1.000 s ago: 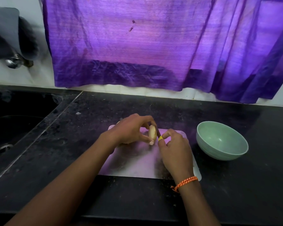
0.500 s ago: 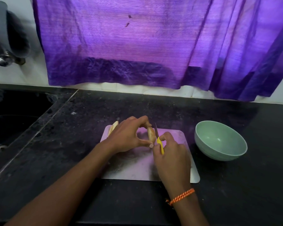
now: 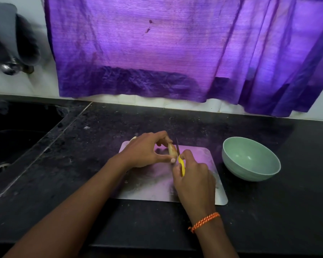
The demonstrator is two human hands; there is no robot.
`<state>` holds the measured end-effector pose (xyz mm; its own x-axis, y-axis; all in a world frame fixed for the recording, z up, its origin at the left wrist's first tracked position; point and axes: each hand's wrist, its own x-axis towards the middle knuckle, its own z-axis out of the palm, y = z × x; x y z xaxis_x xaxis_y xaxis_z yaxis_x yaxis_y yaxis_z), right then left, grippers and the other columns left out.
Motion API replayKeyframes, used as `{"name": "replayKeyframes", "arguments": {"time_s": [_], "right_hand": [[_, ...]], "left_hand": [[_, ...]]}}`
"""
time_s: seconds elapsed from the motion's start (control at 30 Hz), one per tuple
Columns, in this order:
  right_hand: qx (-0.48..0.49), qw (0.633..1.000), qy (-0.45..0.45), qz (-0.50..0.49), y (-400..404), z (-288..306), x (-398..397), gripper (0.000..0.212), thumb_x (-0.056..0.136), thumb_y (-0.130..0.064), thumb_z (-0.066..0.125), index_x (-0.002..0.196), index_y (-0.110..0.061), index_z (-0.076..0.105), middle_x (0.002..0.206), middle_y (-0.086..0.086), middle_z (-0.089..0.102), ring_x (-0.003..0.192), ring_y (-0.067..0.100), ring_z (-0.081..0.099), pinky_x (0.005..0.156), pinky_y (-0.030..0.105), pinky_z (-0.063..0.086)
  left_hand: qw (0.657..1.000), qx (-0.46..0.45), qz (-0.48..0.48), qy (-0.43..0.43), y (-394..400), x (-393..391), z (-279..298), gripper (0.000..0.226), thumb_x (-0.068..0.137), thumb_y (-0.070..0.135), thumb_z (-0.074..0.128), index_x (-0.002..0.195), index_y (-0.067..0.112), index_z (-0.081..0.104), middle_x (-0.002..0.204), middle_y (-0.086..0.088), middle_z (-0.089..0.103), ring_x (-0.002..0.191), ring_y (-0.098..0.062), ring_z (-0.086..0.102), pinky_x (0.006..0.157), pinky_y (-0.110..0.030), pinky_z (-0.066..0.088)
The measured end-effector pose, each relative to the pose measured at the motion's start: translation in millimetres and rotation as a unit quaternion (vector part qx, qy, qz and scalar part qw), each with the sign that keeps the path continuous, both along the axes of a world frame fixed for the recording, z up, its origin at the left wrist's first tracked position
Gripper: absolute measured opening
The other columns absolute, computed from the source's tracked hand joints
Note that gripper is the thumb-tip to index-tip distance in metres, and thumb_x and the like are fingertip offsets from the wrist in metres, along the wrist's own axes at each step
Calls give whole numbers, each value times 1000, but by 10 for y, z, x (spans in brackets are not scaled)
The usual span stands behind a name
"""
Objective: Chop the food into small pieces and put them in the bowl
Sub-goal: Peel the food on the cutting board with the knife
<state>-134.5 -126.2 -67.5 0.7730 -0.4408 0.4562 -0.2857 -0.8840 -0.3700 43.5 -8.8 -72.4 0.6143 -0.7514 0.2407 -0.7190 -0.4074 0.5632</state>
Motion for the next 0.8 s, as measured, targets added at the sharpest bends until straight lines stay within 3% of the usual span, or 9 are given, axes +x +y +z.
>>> {"name": "replayKeyframes", "arguments": {"time_s": [0.1, 0.23, 0.3, 0.43, 0.57, 0.67, 0.8], "right_hand": [[-1, 1000, -2, 3, 9, -14, 6, 21, 100, -38, 57, 118, -27, 58, 67, -8, 47, 59, 14, 46, 46, 18, 20], [27, 999, -16, 11, -19, -39, -32, 22, 99, -36, 56, 120, -28, 54, 74, -2, 59, 66, 18, 58, 56, 35, 53], [23, 999, -25, 23, -16, -40, -65, 19, 98, -33, 56, 115, -27, 54, 68, -4, 54, 61, 18, 56, 52, 35, 50], [6, 999, -19, 26, 2, -37, -104, 18, 96, -29, 61, 113, -26, 57, 61, -8, 43, 54, 15, 46, 46, 25, 25], [0, 999, -27, 21, 16, -52, -118, 19, 93, -26, 65, 111, -24, 60, 59, -9, 40, 51, 17, 45, 47, 27, 29], [-7, 999, -27, 18, 14, -75, -140, 16, 91, -25, 66, 105, -23, 61, 57, -9, 38, 48, 17, 42, 45, 26, 23], [-6, 1000, -18, 21, -6, -85, -130, 18, 92, -24, 64, 110, -23, 63, 61, -7, 43, 53, 19, 47, 49, 30, 33]], "left_hand": [[1000, -19, -6, 14, -13, -2, -21, 48, 76, 74, 81, 110, 45, 64, 114, 25, 70, 110, 0, 63, 92, -45, 56], [999, -32, -1, 26, -5, 13, -33, 45, 75, 61, 90, 107, 40, 66, 112, 27, 71, 109, 2, 63, 93, -41, 56], [999, -35, -2, 24, -14, 24, -48, 46, 74, 62, 90, 108, 42, 66, 112, 26, 70, 110, 1, 62, 92, -42, 55], [999, -31, -4, 27, -21, 37, -67, 47, 73, 69, 85, 110, 46, 66, 114, 25, 70, 110, -2, 62, 92, -44, 56], [999, -27, 2, 28, -30, 31, -69, 45, 75, 66, 86, 111, 46, 67, 114, 25, 69, 109, -2, 61, 91, -42, 56], [999, -26, 4, 29, -29, 36, -67, 44, 76, 66, 86, 110, 46, 68, 113, 25, 70, 108, -2, 62, 89, -41, 56], [999, -27, 3, 26, -32, 22, -65, 41, 77, 63, 88, 109, 45, 70, 110, 26, 69, 107, -2, 61, 86, -37, 53]]}}
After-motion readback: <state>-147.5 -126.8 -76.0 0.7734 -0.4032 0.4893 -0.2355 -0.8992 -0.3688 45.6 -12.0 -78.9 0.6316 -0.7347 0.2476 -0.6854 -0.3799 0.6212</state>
